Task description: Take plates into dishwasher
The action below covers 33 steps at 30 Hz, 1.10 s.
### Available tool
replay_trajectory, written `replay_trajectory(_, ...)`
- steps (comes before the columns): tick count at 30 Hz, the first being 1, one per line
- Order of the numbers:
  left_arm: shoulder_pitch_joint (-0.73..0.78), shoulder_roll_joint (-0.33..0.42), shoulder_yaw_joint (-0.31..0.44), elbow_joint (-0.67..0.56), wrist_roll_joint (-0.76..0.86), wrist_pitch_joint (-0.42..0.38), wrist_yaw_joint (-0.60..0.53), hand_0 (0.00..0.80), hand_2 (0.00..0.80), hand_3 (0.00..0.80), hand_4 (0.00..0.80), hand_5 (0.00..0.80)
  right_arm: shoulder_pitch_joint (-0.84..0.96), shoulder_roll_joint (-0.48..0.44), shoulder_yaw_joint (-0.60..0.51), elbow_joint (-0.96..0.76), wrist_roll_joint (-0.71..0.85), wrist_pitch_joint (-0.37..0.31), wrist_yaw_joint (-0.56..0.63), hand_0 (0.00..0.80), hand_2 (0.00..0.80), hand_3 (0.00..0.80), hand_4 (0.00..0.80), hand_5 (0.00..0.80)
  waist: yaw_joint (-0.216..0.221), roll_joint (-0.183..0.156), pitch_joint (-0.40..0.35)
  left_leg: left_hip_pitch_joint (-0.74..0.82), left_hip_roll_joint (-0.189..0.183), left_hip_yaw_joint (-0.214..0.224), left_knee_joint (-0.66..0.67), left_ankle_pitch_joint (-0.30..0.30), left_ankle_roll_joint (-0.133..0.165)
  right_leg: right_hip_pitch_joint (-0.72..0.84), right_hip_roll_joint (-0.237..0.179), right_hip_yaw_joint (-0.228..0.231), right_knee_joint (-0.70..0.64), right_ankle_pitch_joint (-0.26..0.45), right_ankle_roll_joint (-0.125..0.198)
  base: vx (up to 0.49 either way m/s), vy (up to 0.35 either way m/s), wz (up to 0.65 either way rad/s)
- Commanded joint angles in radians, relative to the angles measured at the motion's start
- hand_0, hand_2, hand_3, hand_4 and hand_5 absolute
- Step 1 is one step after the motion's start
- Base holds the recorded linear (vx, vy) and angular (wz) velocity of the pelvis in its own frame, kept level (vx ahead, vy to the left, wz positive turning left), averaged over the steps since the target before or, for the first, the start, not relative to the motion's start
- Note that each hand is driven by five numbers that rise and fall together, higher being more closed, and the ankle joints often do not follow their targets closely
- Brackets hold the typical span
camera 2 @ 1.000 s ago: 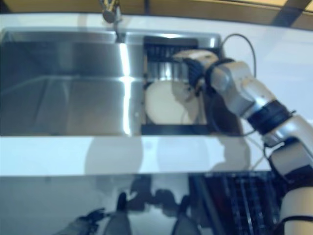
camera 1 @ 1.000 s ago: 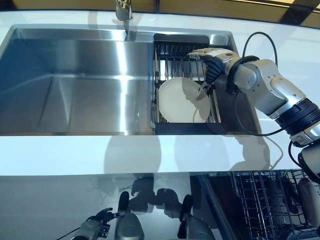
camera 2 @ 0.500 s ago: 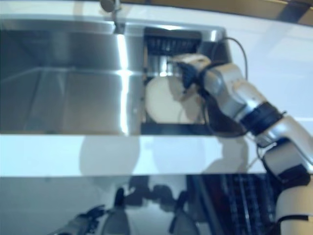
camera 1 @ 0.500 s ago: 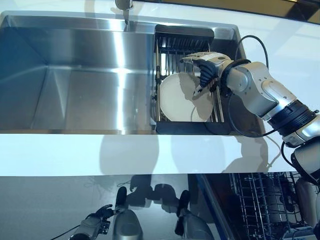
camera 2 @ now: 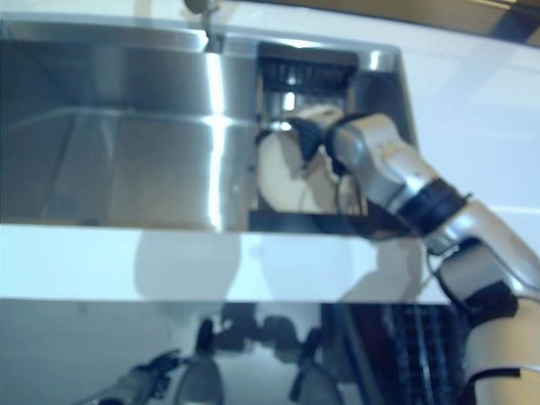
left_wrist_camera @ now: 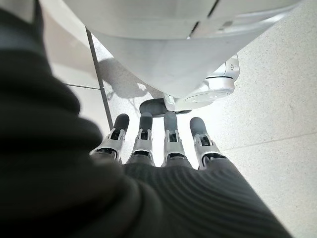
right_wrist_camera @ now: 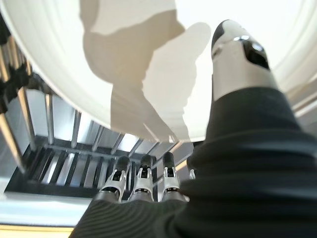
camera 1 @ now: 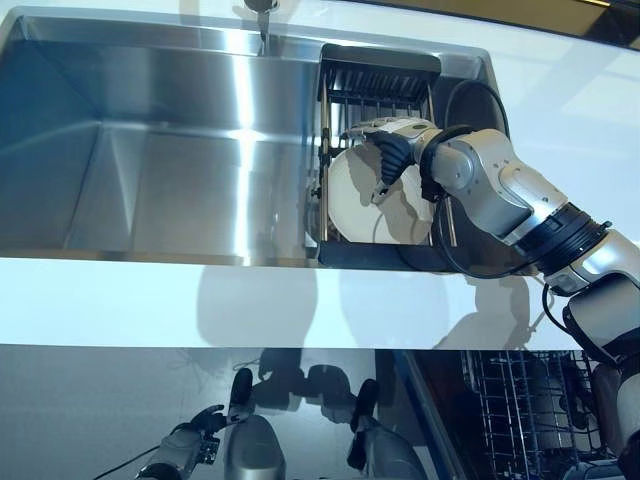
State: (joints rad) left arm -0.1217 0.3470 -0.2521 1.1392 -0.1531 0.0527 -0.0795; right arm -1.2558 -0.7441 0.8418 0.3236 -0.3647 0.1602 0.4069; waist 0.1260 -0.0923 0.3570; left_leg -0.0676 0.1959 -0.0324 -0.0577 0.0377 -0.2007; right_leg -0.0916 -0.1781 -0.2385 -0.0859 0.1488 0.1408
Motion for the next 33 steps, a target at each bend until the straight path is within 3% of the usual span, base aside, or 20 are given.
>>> replay_trajectory(1, -0.028, 0.021, -0.026, 0.037, -0.012, -0.004, 0.008, 0.0, 0.0, 0.0, 0.0, 0.0, -0.055, -0.023, 0.017, -0.014, -0.037, 0.01, 0.021, 0.0, 0.0, 0.0, 0.0, 0.0, 0.019, -0.039, 0.013, -0.027, -0.037, 0.029, -0.03, 0.059, 0.077, 0.052, -0.056, 0.003, -0.001, -0.029, 0.042, 0.0, 0.0, 0.0)
replay_trajectory(11, -0.028, 0.03, -0.019, 0.036, -0.009, -0.011, 0.002, 0.0, 0.0, 0.0, 0.0, 0.0, -0.053, -0.015, 0.035, 0.027, -0.054, 0.026, 0.111, 0.0, 0.0, 0.0, 0.0, 0.0, 0.02, -0.047, 0.016, -0.027, -0.033, 0.036, -0.03, 0.061, 0.075, 0.053, -0.053, 0.001, -0.001, -0.031, 0.041, 0.0, 0.0, 0.0)
replay_trajectory(13, -0.028, 0.029, -0.019, 0.035, -0.008, -0.01, 0.003, 0.0, 0.0, 0.0, 0.0, 0.0, -0.052, -0.014, 0.04, 0.04, -0.062, 0.024, 0.134, 0.091, 0.091, 0.091, 0.091, 0.091, 0.021, -0.047, 0.016, -0.028, -0.033, 0.037, -0.03, 0.062, 0.074, 0.052, -0.054, 0.0, -0.001, -0.03, 0.041, 0.0, 0.0, 0.0)
replay_trajectory(14, -0.027, 0.03, -0.02, 0.033, -0.01, -0.011, 0.002, 0.0, 0.0, 0.0, 0.0, 0.0, -0.052, -0.016, 0.043, 0.044, -0.065, 0.023, 0.144, 0.169, 0.169, 0.169, 0.169, 0.169, 0.021, -0.047, 0.017, -0.028, -0.033, 0.037, -0.03, 0.062, 0.073, 0.053, -0.054, 0.0, -0.001, -0.03, 0.042, 0.0, 0.0, 0.0)
replay_trajectory(16, -0.027, 0.03, -0.019, 0.032, -0.01, -0.008, 0.002, 0.0, 0.0, 0.0, 0.0, 0.0, -0.051, -0.016, 0.047, 0.049, -0.081, 0.022, 0.159, 0.439, 0.439, 0.439, 0.439, 0.439, 0.021, -0.047, 0.018, -0.029, -0.034, 0.037, -0.03, 0.063, 0.073, 0.053, -0.055, 0.0, -0.001, -0.03, 0.041, 0.0, 0.0, 0.0)
replay_trajectory(17, -0.024, 0.03, -0.019, 0.032, -0.009, -0.01, 0.001, 0.0, 0.0, 0.0, 0.0, 0.0, -0.05, -0.016, 0.048, 0.054, -0.084, 0.018, 0.159, 0.744, 0.744, 0.744, 0.744, 0.744, 0.022, -0.046, 0.018, -0.029, -0.034, 0.037, -0.03, 0.063, 0.073, 0.053, -0.055, -0.001, -0.001, -0.03, 0.041, 0.0, 0.0, 0.0)
replay_trajectory(18, -0.022, 0.031, -0.018, 0.032, -0.009, -0.012, 0.001, 0.0, 0.0, 0.0, 0.0, 0.0, -0.05, -0.015, 0.049, 0.057, -0.091, 0.014, 0.155, 0.8, 0.8, 0.8, 0.8, 0.8, 0.022, -0.046, 0.018, -0.028, -0.034, 0.037, -0.03, 0.064, 0.074, 0.054, -0.055, -0.001, -0.001, -0.03, 0.04, 0.0, 0.0, 0.0)
replay_trajectory(33, -0.022, 0.032, -0.04, 0.017, -0.024, -0.004, 0.008, 0.0, 0.0, 0.0, 0.0, 0.0, -0.136, -0.054, 0.064, 0.135, -0.142, 0.0, -0.025, 0.8, 0.8, 0.8, 0.8, 0.8, 0.026, -0.049, 0.008, -0.025, -0.035, 0.041, -0.03, 0.058, 0.076, 0.057, -0.052, -0.003, -0.001, -0.034, 0.042, -0.001, -0.001, 0.02)
